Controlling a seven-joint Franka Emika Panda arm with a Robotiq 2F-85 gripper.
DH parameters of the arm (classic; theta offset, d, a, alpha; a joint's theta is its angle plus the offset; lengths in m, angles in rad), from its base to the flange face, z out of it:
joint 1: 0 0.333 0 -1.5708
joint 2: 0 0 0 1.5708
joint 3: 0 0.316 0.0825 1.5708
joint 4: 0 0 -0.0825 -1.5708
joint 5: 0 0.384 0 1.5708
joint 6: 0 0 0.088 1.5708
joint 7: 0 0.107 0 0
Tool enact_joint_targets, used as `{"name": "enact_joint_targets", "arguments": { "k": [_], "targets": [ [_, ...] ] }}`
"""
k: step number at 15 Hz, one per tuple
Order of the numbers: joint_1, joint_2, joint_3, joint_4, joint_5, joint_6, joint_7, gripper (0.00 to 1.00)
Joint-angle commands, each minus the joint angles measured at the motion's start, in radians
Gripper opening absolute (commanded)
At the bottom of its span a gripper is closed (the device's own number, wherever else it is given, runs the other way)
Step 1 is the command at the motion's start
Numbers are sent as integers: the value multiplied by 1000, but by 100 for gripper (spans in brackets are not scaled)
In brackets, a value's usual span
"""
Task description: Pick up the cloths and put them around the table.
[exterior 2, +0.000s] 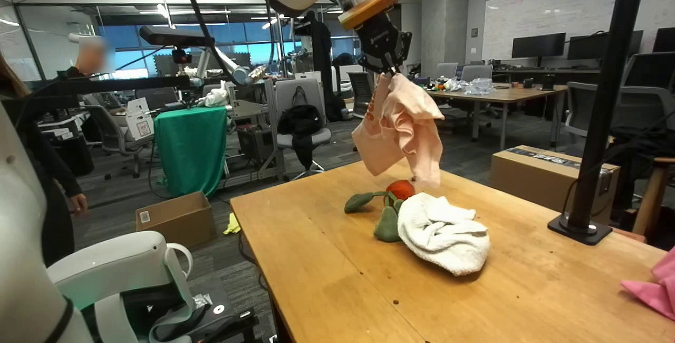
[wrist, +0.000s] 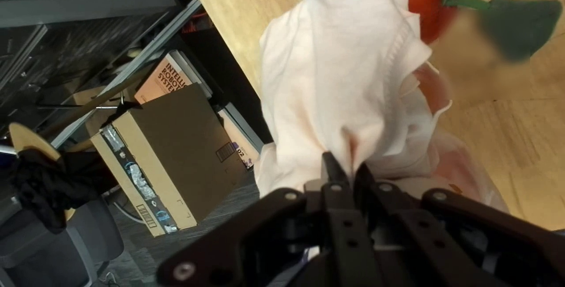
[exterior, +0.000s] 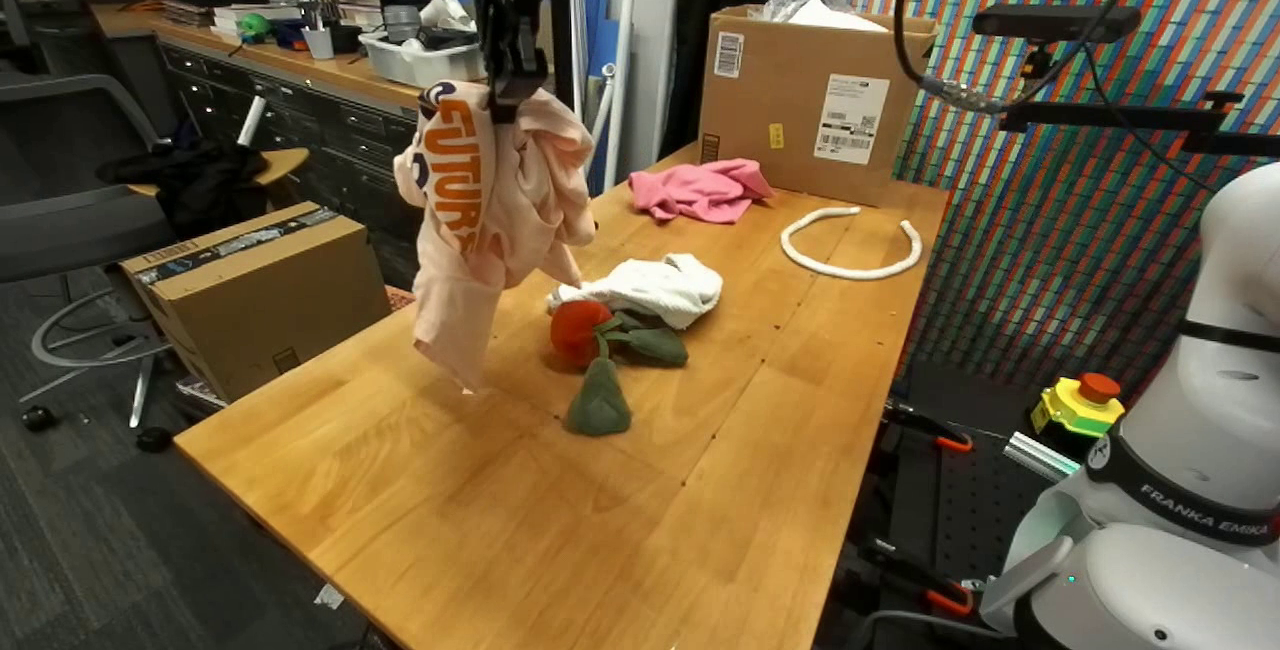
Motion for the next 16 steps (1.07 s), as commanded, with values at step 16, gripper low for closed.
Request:
{"name": "enact_joint_targets", "arguments": {
  "k": [16],
  "targets": [
    [154, 471, 18, 608, -92, -396, -141, 8]
  ]
}}
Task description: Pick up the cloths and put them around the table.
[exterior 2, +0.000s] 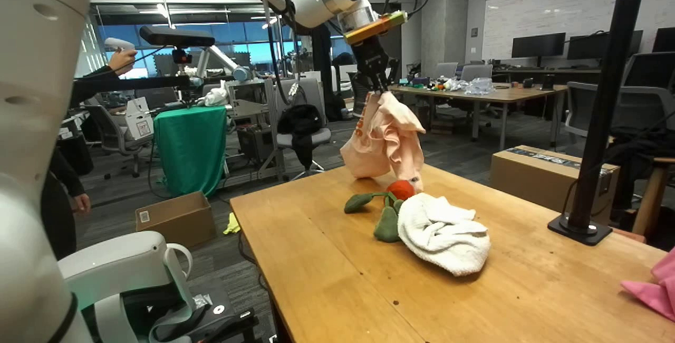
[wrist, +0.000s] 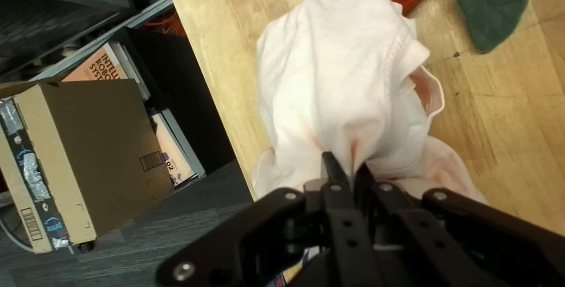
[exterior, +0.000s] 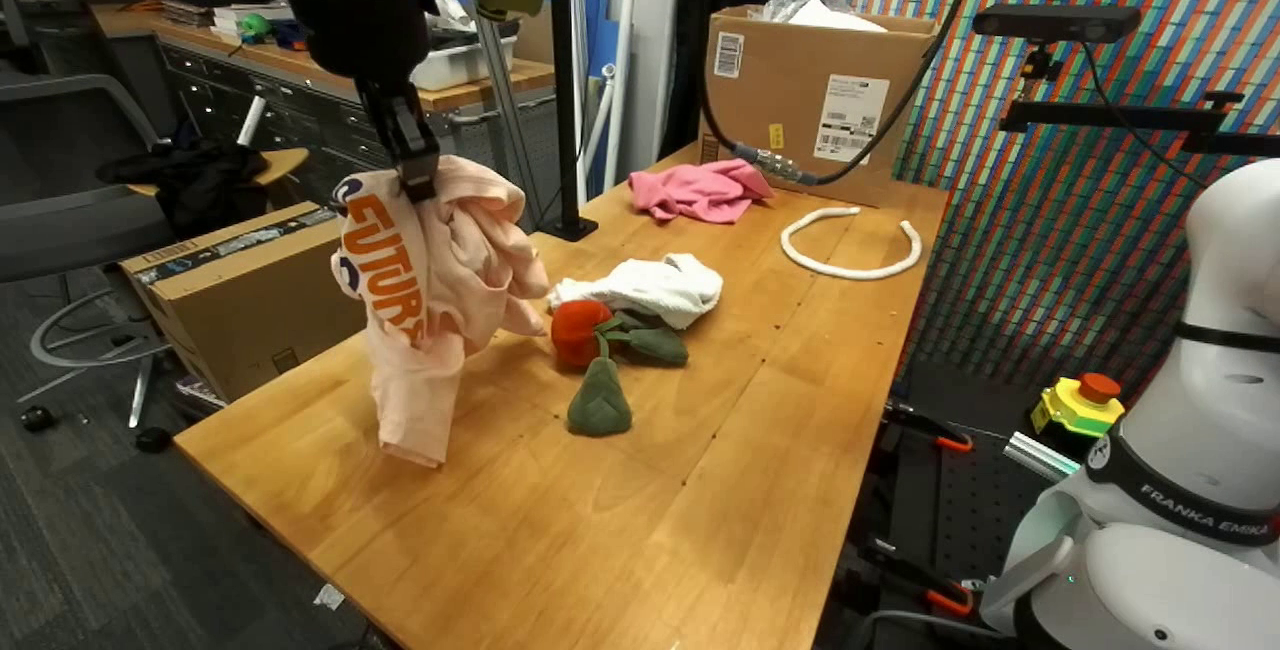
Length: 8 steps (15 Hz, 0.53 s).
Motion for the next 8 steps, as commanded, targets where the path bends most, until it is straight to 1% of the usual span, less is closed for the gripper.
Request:
{"name": "enact_joint_targets", "arguments": {
  "k": [1, 4, 8],
  "targets": [
    [34, 111, -13, 173, -57, -56, -47, 8],
    [51, 161, -24, 248, -77, -36, -46, 8],
    [59, 208, -26, 326, -51, -16, -49, 9]
  ]
}}
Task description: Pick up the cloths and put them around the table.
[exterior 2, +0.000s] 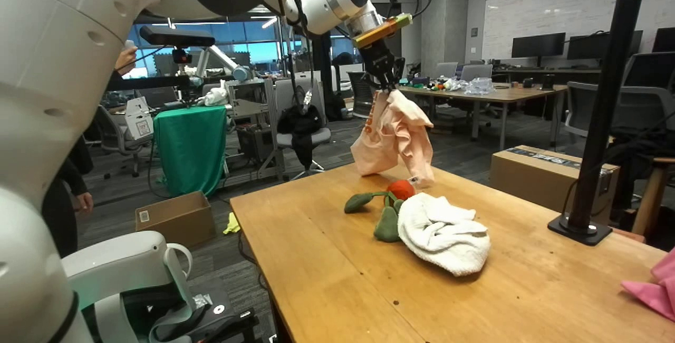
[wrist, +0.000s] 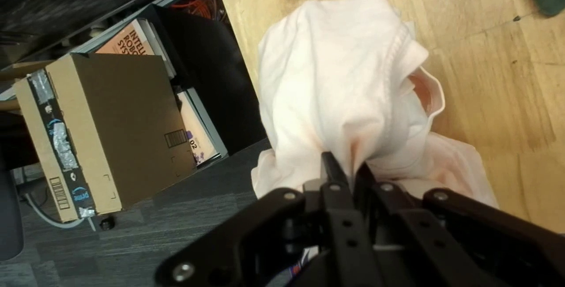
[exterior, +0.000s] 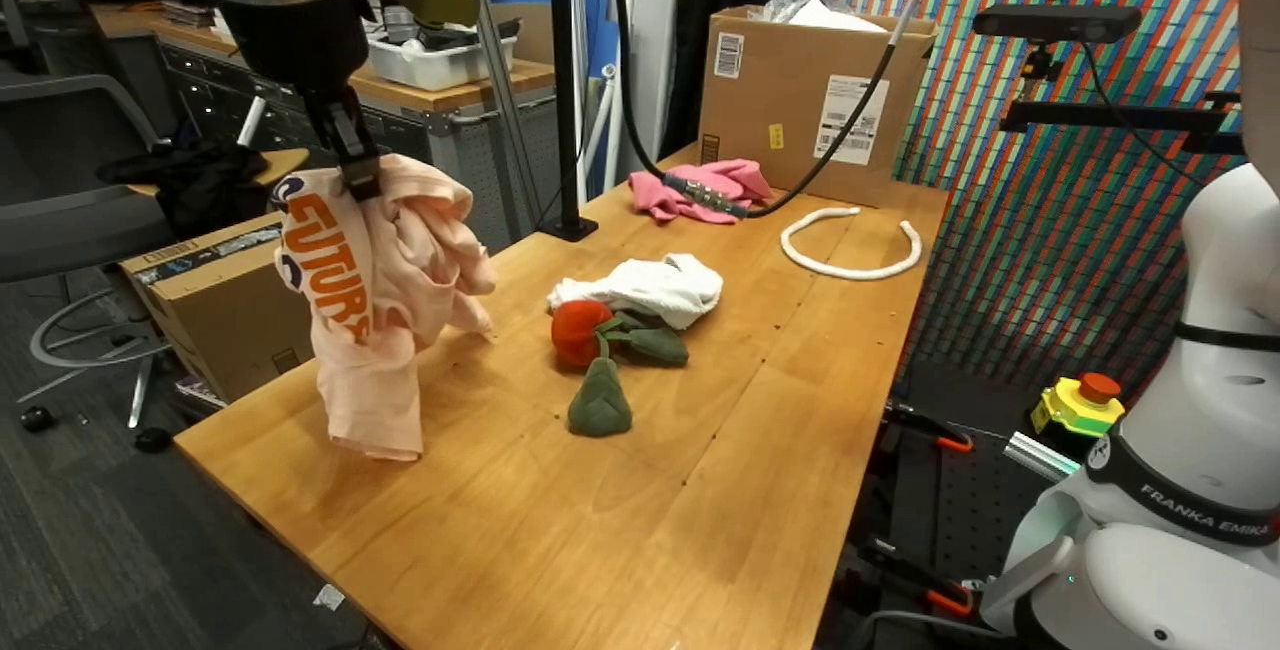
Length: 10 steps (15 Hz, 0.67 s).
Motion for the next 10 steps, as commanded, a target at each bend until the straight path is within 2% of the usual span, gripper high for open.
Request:
{"name": "enact_joint_targets", "arguments": {
  "k": [1, 7, 8, 9, 10],
  "targets": [
    [25, 67, -16, 130, 8, 2, -24, 9],
    [39, 121, -20, 192, 19, 7, -35, 8],
    [41, 130, -22, 200, 20, 5, -32, 33],
    [41, 136, -23, 204, 22, 4, -35, 35],
    [25, 138, 0, 198, 5, 5, -30, 42]
  ]
}}
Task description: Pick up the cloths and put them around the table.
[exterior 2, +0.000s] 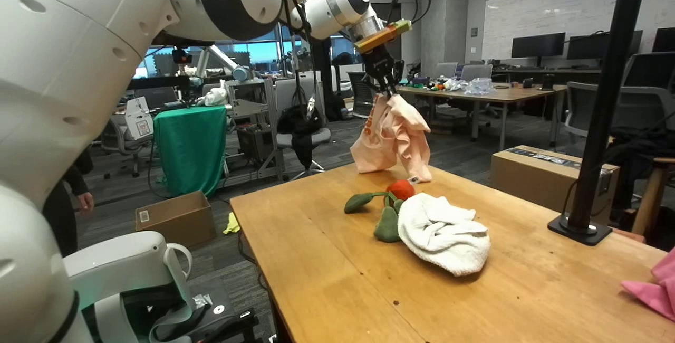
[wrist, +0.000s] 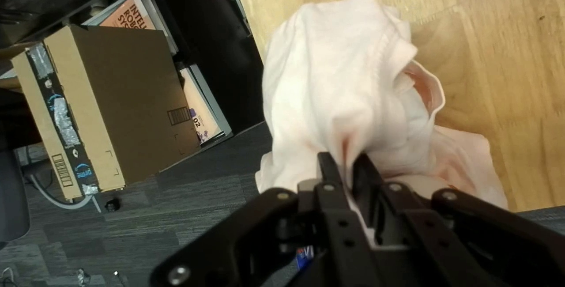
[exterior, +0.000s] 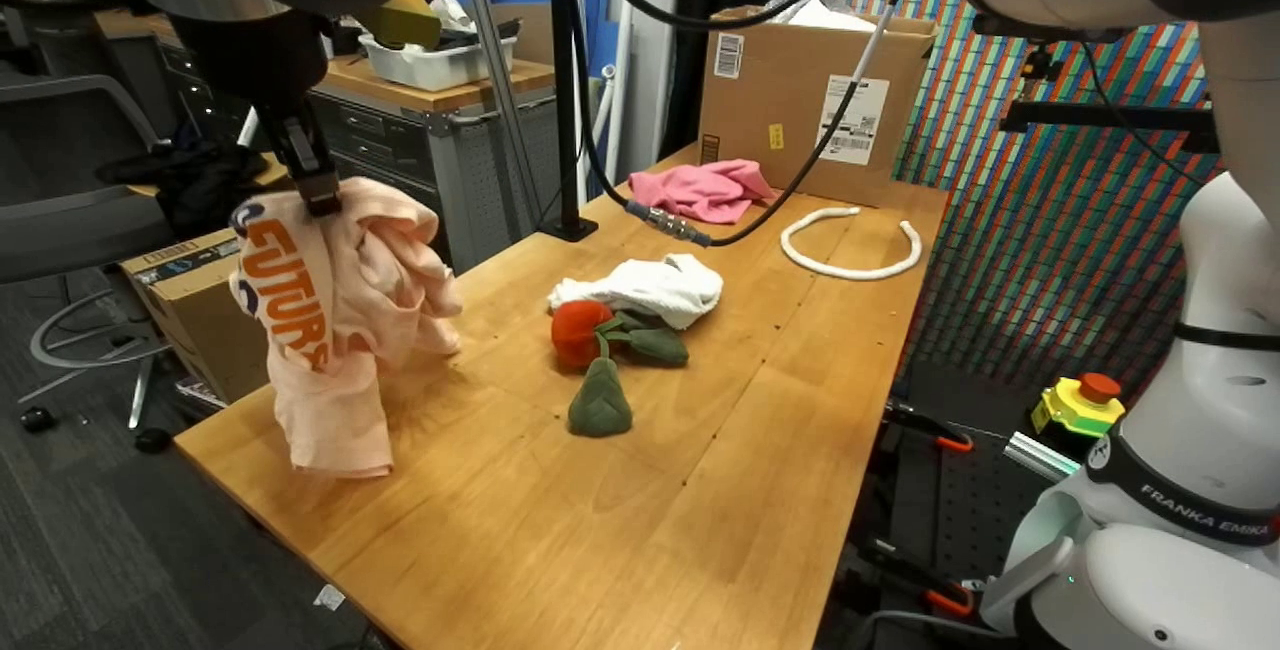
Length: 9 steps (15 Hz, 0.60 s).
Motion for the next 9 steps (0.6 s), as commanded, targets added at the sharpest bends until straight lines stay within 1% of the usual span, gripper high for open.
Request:
{"name": "enact_joint_targets", "arguments": {
  "k": [1, 4, 5, 7, 8, 9],
  "targets": [
    [1, 42, 2, 69, 3, -6, -29, 48],
    [-3, 43, 0, 71, 3, -16, -29, 70],
    [-4, 41, -1, 68, 2, -21, -28, 79],
    [-4, 24, -13, 45, -14, -44, -14, 93],
    [-8, 12, -21, 25, -20, -57, -4, 99],
    [-14, 2, -25, 9, -19, -64, -1, 100]
  ]
}}
